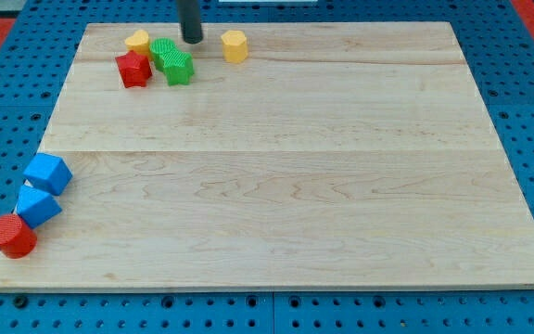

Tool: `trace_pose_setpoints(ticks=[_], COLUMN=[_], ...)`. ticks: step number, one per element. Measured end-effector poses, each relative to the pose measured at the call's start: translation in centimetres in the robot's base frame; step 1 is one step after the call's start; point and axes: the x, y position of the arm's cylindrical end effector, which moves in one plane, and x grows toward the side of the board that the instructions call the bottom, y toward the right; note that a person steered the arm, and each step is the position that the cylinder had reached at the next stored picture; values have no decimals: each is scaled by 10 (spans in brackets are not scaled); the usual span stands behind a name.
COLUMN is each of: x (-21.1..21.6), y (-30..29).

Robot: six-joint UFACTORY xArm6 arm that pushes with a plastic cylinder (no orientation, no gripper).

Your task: Slide the yellow hexagon towards the center right of the board

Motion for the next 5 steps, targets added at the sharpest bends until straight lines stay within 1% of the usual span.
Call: trace_pose_setpoints(ticks=[1, 2, 3, 4, 5], x=[47, 72, 44, 89, 131], y=[78, 144, 136, 191, 227])
